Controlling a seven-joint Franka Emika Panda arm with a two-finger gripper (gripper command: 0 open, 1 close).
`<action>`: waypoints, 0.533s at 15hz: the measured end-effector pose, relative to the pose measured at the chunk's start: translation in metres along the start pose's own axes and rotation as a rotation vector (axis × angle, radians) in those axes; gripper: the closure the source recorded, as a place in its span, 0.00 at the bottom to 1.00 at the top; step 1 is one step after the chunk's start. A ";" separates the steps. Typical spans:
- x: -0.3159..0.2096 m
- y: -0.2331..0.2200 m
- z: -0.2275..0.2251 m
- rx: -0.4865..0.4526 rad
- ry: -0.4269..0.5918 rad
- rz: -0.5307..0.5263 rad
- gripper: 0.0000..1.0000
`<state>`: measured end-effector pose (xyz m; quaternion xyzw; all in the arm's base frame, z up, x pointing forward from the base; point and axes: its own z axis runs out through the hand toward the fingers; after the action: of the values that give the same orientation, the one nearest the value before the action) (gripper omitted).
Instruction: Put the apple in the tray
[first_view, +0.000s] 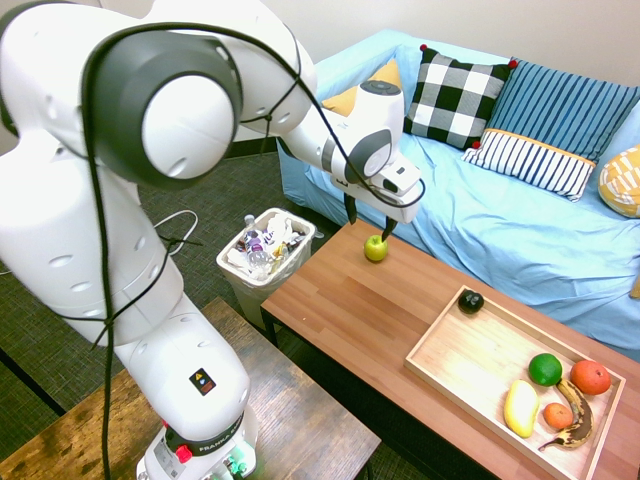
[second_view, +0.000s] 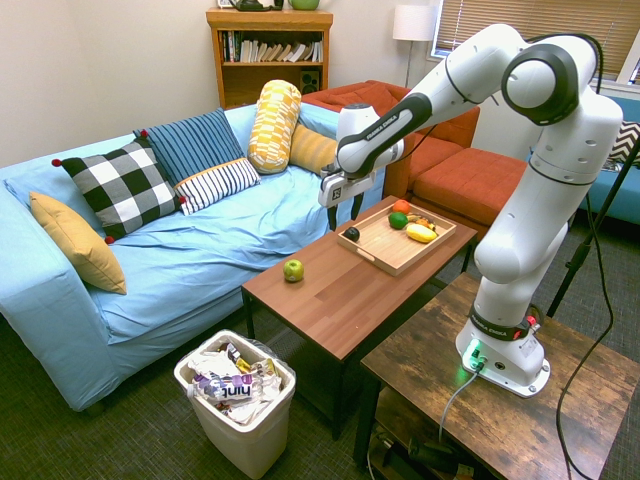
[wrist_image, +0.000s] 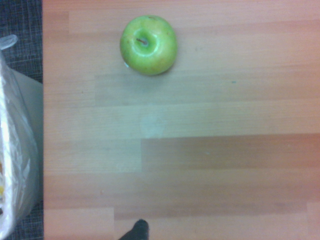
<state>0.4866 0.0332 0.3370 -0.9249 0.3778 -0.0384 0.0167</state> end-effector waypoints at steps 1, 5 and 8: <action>0.005 -0.013 0.013 -0.005 -0.005 -0.001 0.00; 0.019 -0.064 0.077 -0.024 -0.043 0.002 0.00; 0.029 -0.090 0.118 -0.049 -0.056 0.014 0.00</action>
<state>0.5799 0.0769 0.2266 -0.9232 0.3844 -0.0032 0.0048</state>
